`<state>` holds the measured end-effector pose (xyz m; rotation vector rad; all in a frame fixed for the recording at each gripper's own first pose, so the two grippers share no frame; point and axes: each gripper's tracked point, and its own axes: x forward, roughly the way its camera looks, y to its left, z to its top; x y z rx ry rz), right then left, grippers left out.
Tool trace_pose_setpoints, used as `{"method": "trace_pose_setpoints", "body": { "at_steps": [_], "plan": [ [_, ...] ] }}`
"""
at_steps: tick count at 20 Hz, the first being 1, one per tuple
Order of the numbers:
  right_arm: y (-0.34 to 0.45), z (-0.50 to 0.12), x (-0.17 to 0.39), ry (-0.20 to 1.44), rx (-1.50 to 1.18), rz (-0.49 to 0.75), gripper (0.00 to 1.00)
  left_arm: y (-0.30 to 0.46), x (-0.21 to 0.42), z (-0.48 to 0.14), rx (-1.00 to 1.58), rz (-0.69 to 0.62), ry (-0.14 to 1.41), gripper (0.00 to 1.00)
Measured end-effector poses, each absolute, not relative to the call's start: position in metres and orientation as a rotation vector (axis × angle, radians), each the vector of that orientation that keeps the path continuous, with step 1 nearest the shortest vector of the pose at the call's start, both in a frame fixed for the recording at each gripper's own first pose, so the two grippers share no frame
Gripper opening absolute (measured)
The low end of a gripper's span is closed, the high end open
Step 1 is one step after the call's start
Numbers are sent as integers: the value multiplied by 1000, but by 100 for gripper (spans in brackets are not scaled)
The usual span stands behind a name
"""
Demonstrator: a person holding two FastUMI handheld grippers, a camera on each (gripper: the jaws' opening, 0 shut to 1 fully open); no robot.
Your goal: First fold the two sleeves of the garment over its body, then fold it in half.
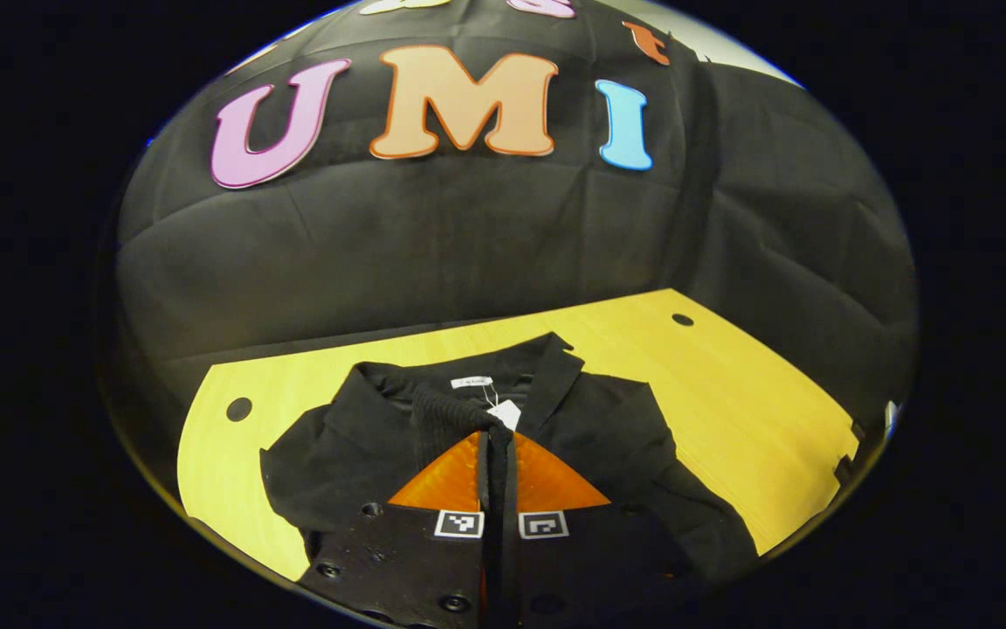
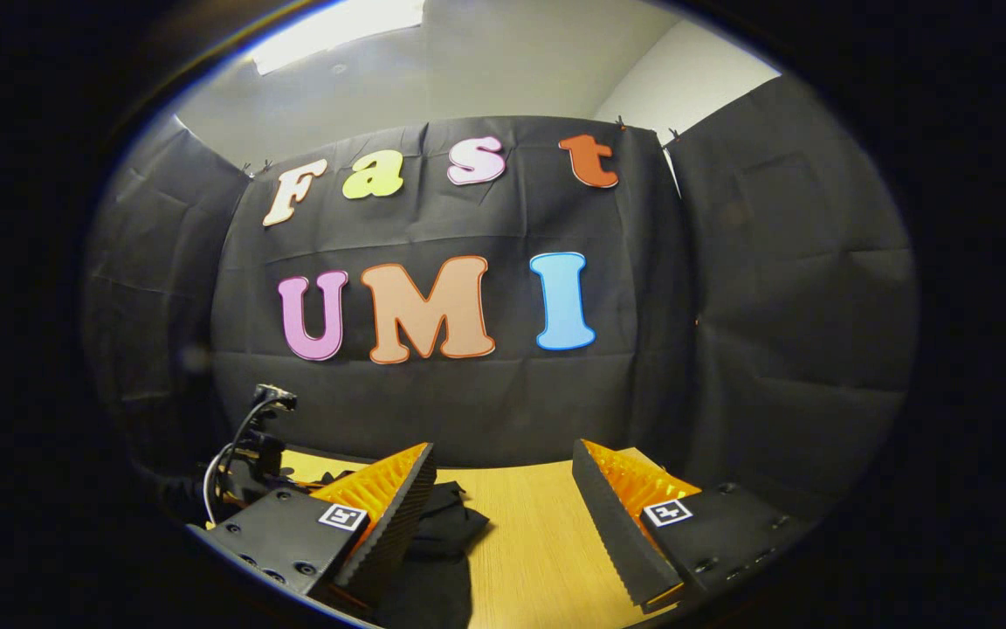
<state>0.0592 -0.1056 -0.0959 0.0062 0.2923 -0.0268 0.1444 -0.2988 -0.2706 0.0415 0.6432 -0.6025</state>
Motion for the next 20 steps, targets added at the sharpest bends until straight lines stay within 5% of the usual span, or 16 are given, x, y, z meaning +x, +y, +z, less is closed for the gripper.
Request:
{"method": "trace_pose_setpoints", "body": {
  "at_steps": [7, 12, 20],
  "plan": [
    [-123, -114, 51, 355, -15, -41, 98, -360, 147, -298, 175, -622, 641, 3],
    [-122, -126, 50, 382, -2, -30, 99, -383, 146, -235, 70, -617, 462, 97],
    [-75, -142, 49, 406, 9, 126, 99, -292, 121, -149, 13, -511, 273, 94]
  ]
}}
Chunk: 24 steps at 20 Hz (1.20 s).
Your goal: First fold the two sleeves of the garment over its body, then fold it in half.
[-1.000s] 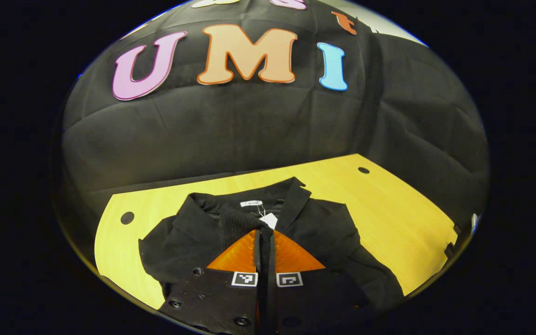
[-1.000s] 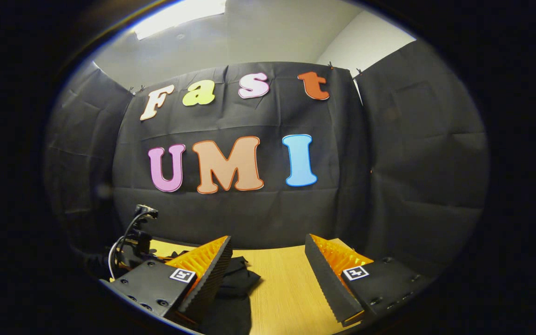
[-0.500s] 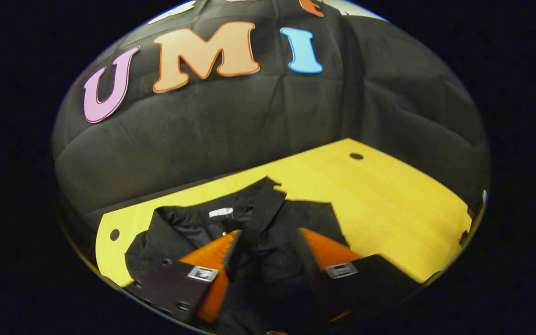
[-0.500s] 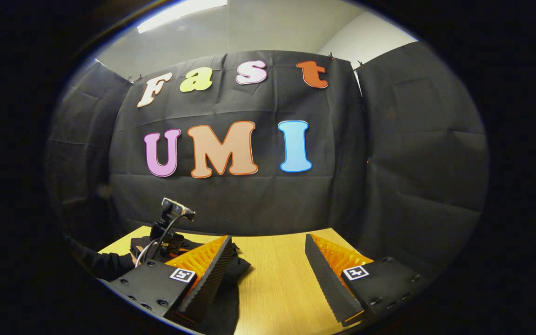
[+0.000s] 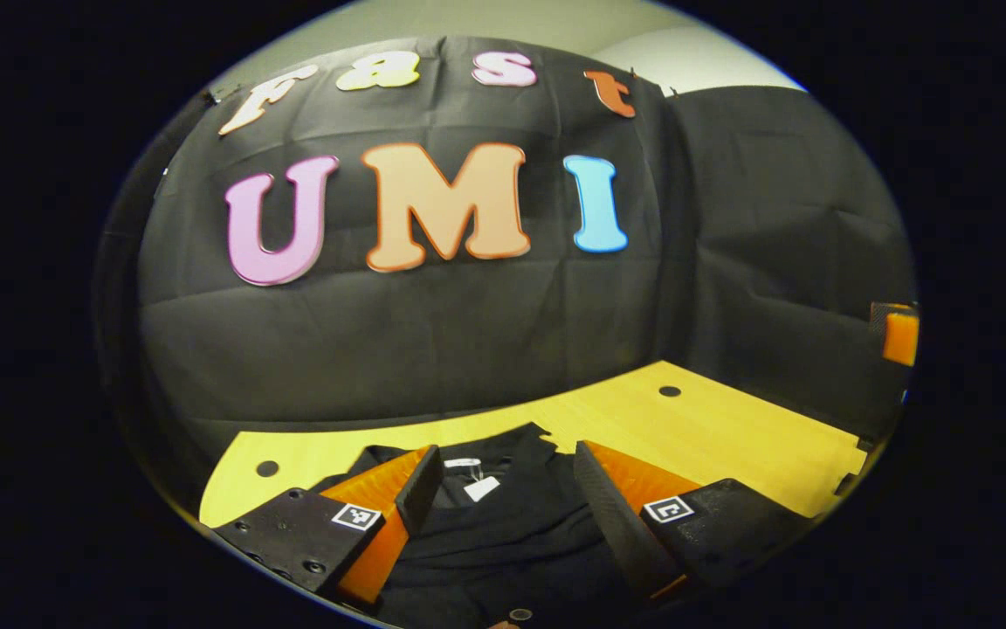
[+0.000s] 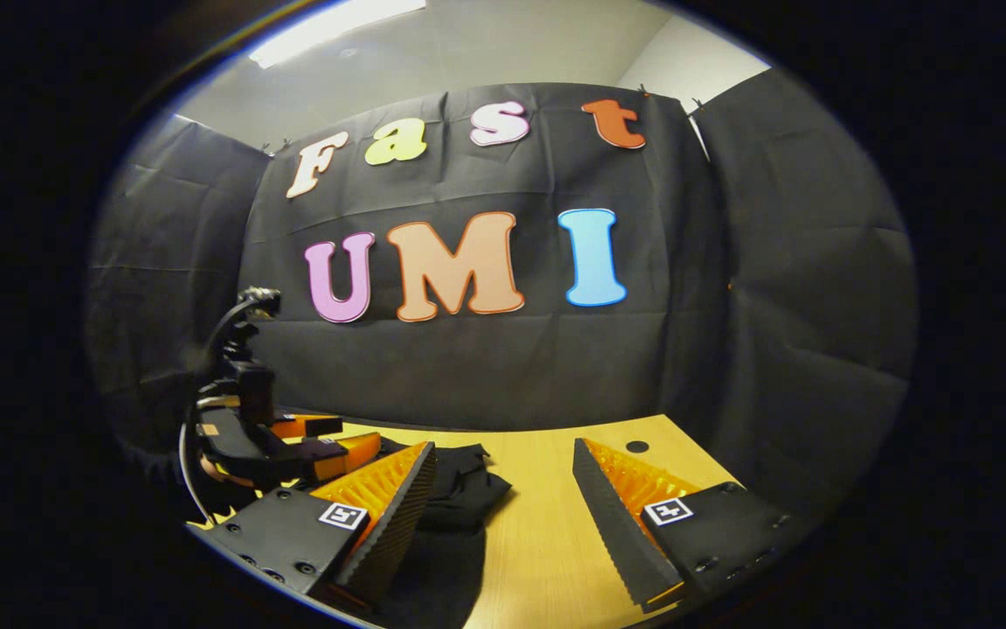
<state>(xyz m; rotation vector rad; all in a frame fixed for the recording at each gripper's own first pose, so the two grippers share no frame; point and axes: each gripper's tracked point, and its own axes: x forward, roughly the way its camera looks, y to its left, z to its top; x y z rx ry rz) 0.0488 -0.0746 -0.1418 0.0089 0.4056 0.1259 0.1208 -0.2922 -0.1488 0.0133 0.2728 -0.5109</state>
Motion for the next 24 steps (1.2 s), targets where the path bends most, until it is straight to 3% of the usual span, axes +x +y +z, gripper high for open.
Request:
{"method": "trace_pose_setpoints", "body": {
  "at_steps": [1, 2, 11, 24],
  "plan": [
    [-66, -143, 49, 407, 3, 152, 99, -276, 117, -144, 17, -487, 260, 100],
    [-60, -144, 49, 407, -4, 172, 99, -258, 113, -139, 22, -459, 248, 93],
    [-3, -182, 24, 500, -32, 331, 99, -125, 42, -143, 36, -248, 311, 93],
    [8, -313, -85, 901, -122, 427, 100, -46, -93, -295, 115, -191, 728, 94]
  ]
}}
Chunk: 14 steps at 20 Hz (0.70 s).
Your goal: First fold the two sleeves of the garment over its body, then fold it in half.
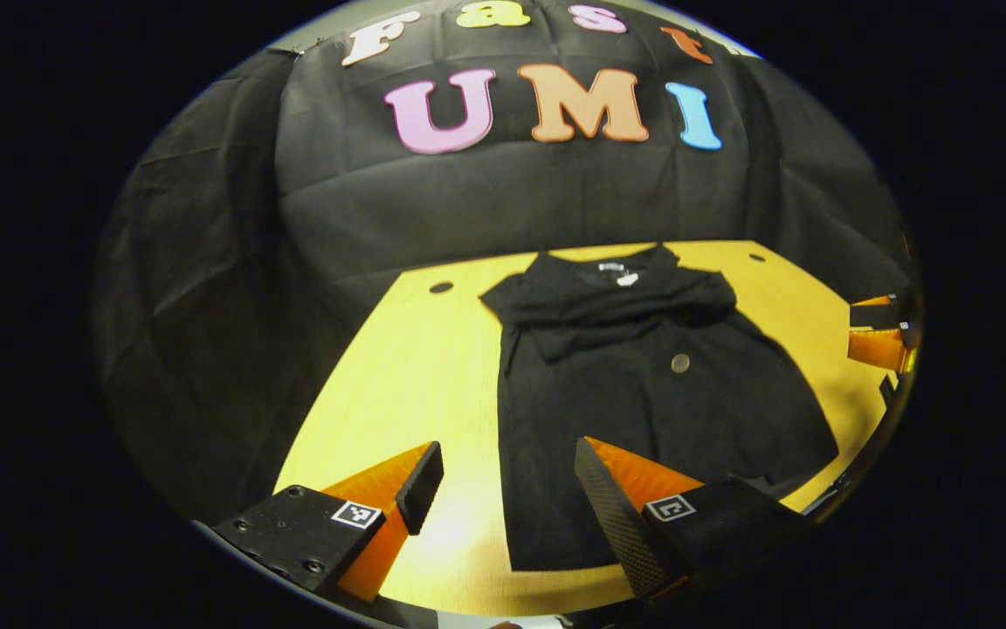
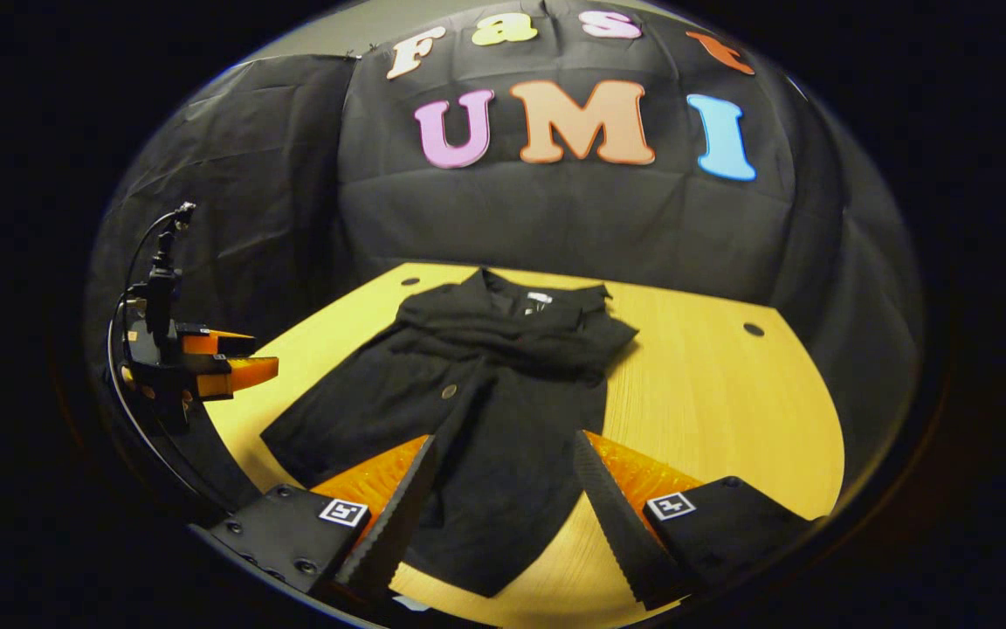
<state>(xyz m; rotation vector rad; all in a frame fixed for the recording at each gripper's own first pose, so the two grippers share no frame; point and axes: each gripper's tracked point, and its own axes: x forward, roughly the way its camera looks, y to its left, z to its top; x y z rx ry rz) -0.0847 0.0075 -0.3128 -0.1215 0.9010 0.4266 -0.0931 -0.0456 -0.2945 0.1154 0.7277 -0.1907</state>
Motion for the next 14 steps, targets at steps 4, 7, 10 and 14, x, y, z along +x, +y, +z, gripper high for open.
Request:
{"method": "trace_pose_setpoints", "body": {
  "at_steps": [4, 7, 10, 14],
  "plan": [
    [1, -354, -119, 1044, -175, 441, 96, -39, -129, -338, 117, -194, 874, 95],
    [-4, -378, -141, 1146, -213, 451, 100, -35, -146, -361, 121, -194, 937, 95],
    [-4, -394, -139, 1200, -239, 441, 100, -39, -146, -363, 104, -195, 935, 96],
    [-10, -397, -149, 1255, -276, 438, 99, -40, -146, -366, 77, -199, 929, 92]
  ]
}}
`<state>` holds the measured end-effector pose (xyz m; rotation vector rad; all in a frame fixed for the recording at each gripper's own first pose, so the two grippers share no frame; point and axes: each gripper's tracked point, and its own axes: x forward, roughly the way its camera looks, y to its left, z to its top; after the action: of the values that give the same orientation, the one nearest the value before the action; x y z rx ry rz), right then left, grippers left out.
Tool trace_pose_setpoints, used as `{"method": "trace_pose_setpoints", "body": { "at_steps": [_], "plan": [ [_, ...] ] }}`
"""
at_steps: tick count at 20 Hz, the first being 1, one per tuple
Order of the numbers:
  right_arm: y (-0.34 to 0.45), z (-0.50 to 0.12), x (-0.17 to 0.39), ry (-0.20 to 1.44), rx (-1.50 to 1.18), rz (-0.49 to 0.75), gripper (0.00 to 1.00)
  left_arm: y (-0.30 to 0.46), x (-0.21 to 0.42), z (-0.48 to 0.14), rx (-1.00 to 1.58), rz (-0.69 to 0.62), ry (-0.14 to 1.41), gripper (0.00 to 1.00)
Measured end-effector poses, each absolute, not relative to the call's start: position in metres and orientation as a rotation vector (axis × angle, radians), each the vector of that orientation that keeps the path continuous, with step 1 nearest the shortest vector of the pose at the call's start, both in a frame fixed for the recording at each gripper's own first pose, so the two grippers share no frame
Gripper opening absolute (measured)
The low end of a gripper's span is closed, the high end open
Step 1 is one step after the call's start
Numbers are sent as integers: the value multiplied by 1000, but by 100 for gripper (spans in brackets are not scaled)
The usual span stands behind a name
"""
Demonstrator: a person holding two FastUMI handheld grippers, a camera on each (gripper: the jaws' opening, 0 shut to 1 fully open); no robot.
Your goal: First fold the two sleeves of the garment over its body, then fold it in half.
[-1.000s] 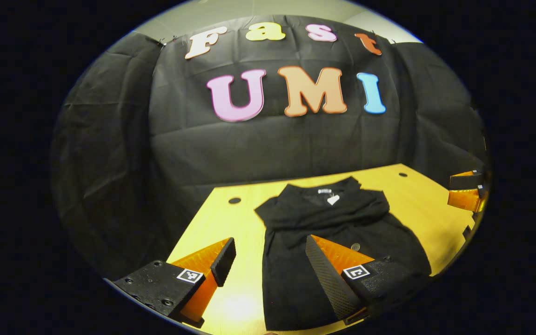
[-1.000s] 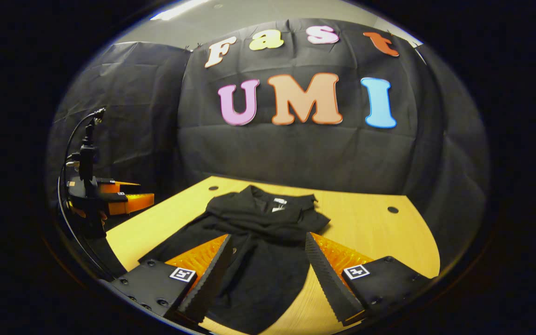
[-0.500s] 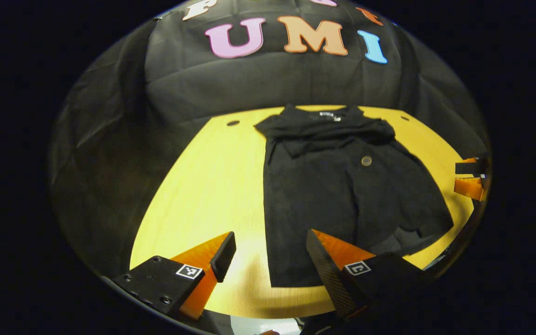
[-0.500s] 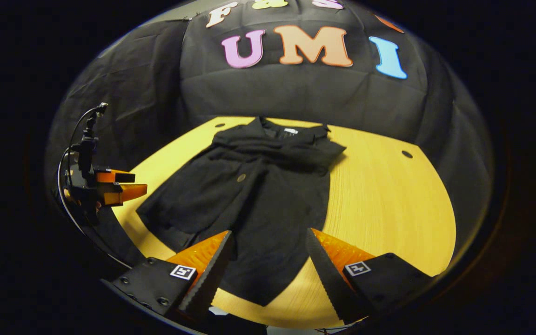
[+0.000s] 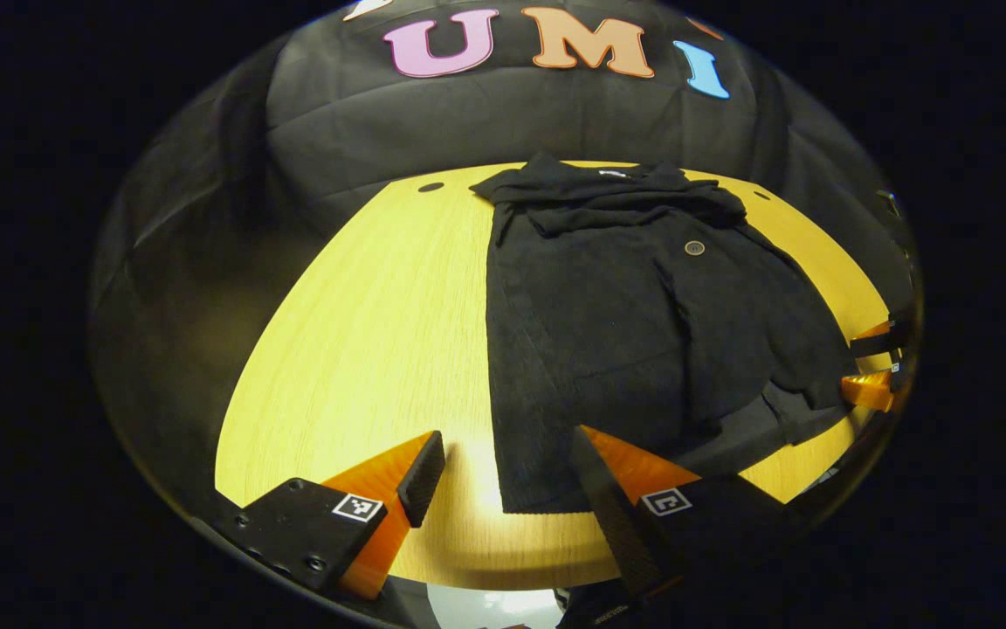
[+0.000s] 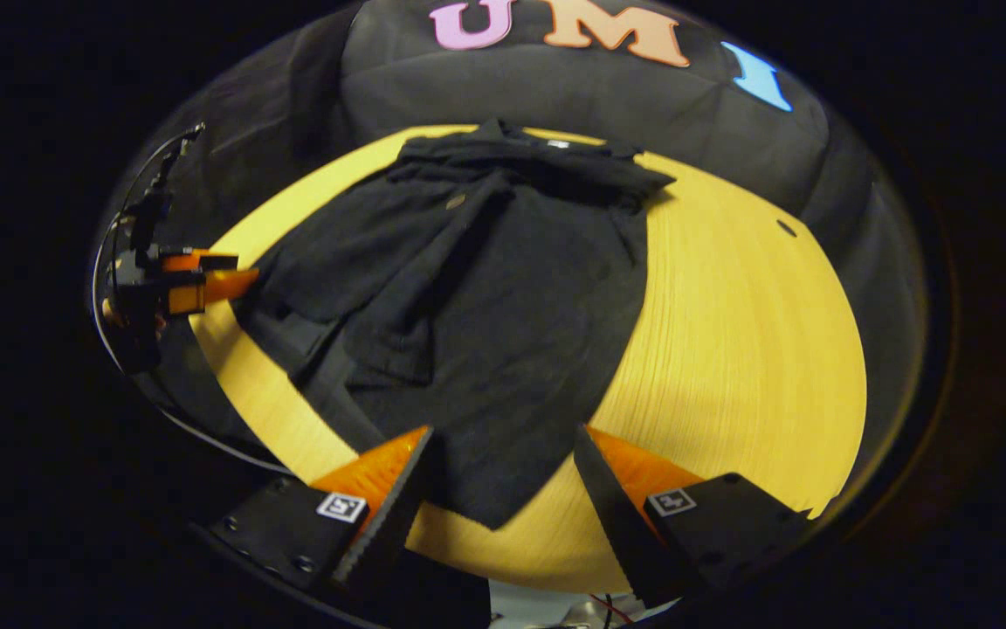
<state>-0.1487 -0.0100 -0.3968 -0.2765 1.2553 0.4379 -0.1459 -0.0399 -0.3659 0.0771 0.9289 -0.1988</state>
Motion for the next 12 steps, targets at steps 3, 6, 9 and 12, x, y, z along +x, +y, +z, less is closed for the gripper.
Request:
{"method": "trace_pose_setpoints", "body": {
  "at_steps": [3, 6, 9, 12],
  "plan": [
    [-5, -391, -146, 1295, -298, 493, 93, -51, -148, -367, 8, -216, 909, 82],
    [1, -383, -141, 1294, -300, 525, 30, -67, -149, -370, 23, -269, 919, 55],
    [4, -375, -133, 1320, -224, 477, 5, -69, -143, -368, 17, -247, 939, 12],
    [16, -353, -117, 1198, -152, 454, 3, -74, -133, -350, -42, -249, 931, 0]
  ]
}}
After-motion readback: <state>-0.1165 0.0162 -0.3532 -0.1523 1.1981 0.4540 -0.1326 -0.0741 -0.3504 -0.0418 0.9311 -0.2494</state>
